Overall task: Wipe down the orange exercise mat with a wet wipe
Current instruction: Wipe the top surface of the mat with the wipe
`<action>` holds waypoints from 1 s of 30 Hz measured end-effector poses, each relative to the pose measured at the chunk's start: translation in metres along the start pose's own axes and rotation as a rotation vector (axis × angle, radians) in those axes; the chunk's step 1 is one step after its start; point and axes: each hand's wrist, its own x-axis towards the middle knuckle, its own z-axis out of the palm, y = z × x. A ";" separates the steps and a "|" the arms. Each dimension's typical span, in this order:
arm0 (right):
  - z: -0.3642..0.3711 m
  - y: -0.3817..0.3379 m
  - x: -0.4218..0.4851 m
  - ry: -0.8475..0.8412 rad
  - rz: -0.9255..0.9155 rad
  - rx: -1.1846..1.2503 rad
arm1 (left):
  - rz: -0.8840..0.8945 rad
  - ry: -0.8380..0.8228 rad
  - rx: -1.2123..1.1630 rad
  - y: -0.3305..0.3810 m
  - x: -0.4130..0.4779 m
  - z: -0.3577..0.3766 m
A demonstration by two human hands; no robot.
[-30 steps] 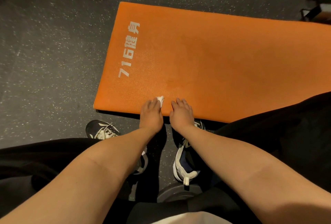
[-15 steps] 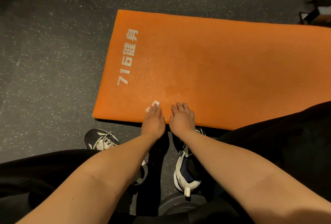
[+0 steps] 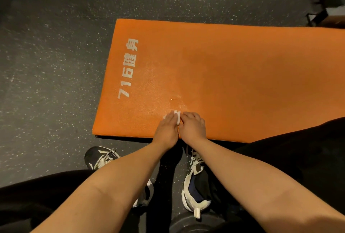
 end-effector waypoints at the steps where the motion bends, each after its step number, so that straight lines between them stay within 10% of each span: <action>1: -0.002 0.002 0.001 0.015 -0.001 0.024 | 0.038 -0.013 0.012 0.001 0.001 0.002; 9: 0.000 0.004 0.001 0.030 0.001 0.011 | -0.164 0.099 0.123 -0.012 0.023 -0.013; 30: -0.019 0.017 -0.023 -0.053 0.107 0.213 | 0.000 -0.058 0.171 0.029 -0.013 -0.005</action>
